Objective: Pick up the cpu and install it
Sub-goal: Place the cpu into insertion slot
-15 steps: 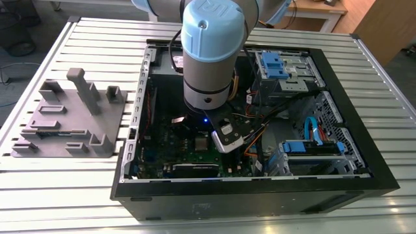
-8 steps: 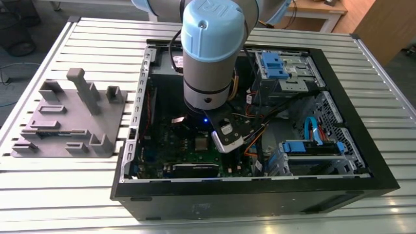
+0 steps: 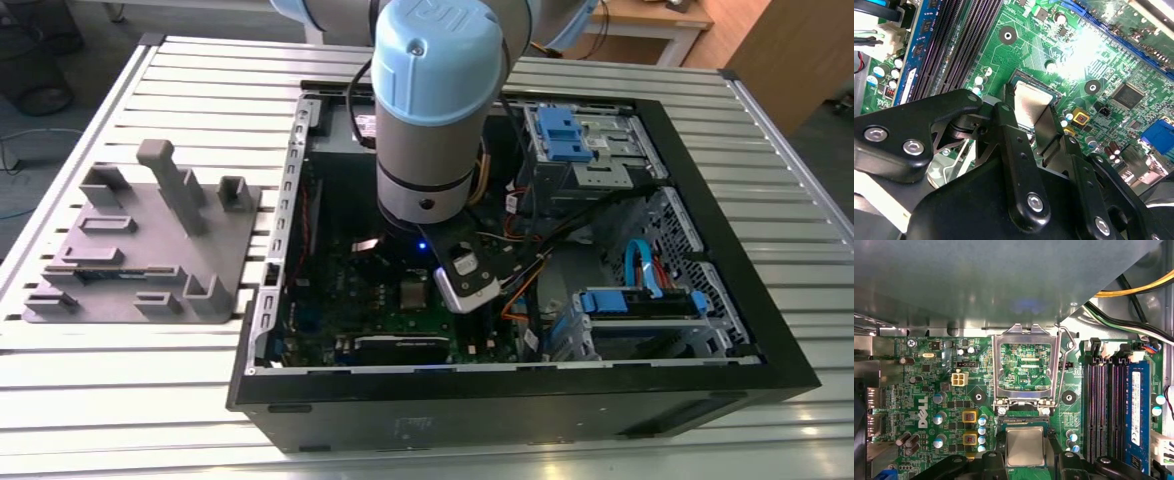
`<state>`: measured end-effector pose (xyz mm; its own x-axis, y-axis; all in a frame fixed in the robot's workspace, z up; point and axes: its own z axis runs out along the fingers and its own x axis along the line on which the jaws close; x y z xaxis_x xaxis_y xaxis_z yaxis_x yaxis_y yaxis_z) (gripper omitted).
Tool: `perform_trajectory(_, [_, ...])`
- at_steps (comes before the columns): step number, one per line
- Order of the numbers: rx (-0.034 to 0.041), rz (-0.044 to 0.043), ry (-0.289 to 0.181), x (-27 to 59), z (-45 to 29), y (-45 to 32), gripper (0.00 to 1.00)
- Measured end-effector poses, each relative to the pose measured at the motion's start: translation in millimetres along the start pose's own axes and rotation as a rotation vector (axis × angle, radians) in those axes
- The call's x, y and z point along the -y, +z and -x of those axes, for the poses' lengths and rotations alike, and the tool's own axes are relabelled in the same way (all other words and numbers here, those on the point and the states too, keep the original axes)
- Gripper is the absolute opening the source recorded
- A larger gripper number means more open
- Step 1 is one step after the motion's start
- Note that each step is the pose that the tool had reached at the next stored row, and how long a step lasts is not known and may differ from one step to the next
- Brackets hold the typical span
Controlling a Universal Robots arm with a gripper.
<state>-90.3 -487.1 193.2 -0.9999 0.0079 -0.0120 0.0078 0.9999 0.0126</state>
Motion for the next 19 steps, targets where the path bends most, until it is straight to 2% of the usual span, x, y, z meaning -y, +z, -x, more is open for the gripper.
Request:
perform_trajectory(10, [-0.0004,-0.0003,0.000,0.0,0.0,-0.2,0.41])
perform_trajectory(12, [-0.0002,-0.0003,0.000,0.0,0.1,-0.2,0.42])
perform_trajectory(13, [-0.0001,-0.0003,0.000,0.0,0.1,-0.1,0.48])
perform_trajectory(19, [-0.0002,-0.0004,0.000,0.0,0.2,0.0,0.48])
